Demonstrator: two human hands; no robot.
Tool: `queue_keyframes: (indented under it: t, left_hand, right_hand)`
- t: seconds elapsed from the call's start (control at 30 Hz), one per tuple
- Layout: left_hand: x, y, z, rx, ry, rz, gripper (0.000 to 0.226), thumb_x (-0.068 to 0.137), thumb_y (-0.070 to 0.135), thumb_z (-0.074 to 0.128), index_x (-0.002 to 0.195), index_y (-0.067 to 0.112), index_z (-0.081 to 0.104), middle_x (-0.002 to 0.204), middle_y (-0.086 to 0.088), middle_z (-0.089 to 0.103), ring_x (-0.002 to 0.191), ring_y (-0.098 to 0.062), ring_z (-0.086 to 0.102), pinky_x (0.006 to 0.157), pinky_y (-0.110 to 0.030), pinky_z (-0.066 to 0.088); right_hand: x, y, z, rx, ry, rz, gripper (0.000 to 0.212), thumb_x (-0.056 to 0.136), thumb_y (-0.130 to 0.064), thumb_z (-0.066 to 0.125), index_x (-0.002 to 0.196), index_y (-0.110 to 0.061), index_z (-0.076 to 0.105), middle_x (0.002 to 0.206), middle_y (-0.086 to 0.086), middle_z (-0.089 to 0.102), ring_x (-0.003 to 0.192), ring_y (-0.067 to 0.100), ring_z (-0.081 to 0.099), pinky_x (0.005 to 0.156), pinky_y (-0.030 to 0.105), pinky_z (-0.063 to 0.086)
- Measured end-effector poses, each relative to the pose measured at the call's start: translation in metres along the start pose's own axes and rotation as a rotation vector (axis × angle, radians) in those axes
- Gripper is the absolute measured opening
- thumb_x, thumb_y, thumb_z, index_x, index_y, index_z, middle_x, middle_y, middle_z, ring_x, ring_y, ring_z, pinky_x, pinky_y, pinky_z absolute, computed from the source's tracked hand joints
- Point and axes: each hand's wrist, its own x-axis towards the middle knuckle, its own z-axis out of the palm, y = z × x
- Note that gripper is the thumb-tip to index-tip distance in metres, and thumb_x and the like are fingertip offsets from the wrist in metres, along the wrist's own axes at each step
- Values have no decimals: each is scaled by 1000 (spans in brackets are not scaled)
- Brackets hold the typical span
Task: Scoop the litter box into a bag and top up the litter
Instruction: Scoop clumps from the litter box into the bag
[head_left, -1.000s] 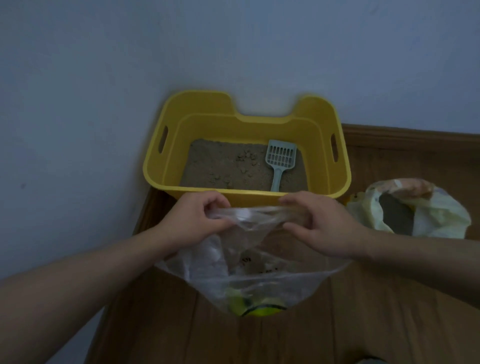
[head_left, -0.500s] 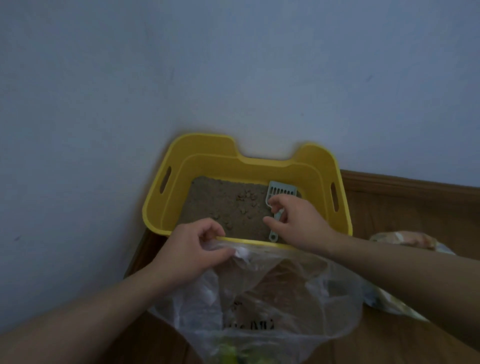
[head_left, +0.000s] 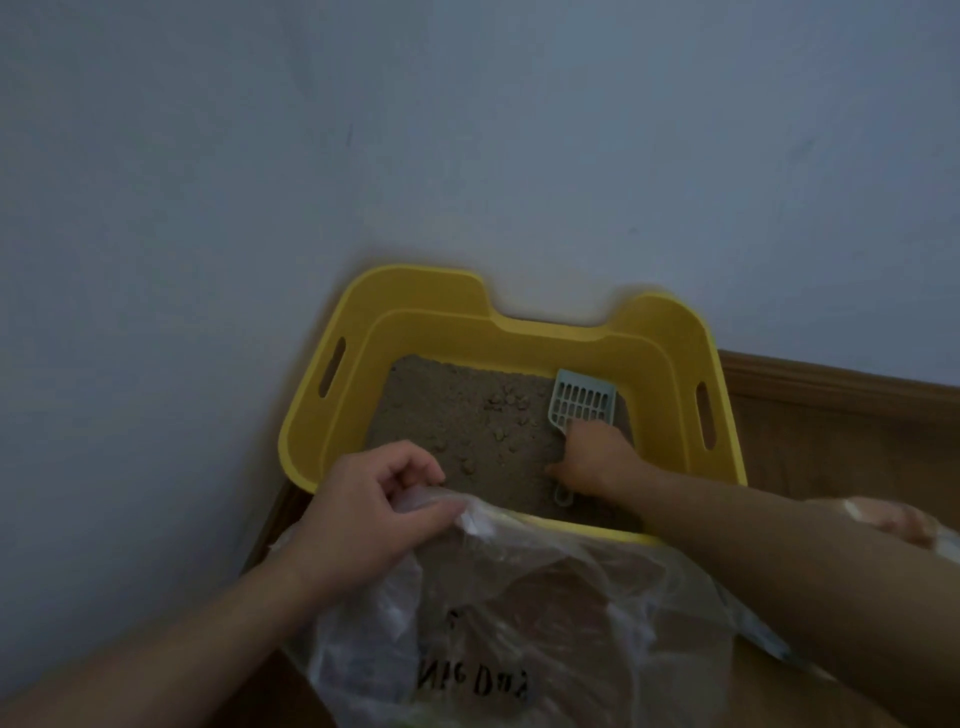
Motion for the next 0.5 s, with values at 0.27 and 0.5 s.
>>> queue_keyframes:
  t: [0.27, 0.5]
  left_hand:
    - [1, -3, -2, -33, 10, -8, 31, 64, 55, 77, 83, 32, 67, 69, 6, 64, 60, -3, 55, 52, -19, 42]
    - [-1, 0, -3, -59, 11, -18, 34, 61, 56, 76, 82, 31, 68, 75, -3, 68, 62, -7, 58, 55, -24, 46]
  right_hand:
    - [6, 7, -1, 144, 70, 89, 11, 89, -18, 65, 90, -12, 56, 84, 5, 57, 76, 19, 59, 57, 29, 49]
    - [-17, 30, -10, 295, 188, 47, 21, 83, -26, 75, 96, -11, 69, 91, 4, 70, 72, 15, 65, 53, 25, 50]
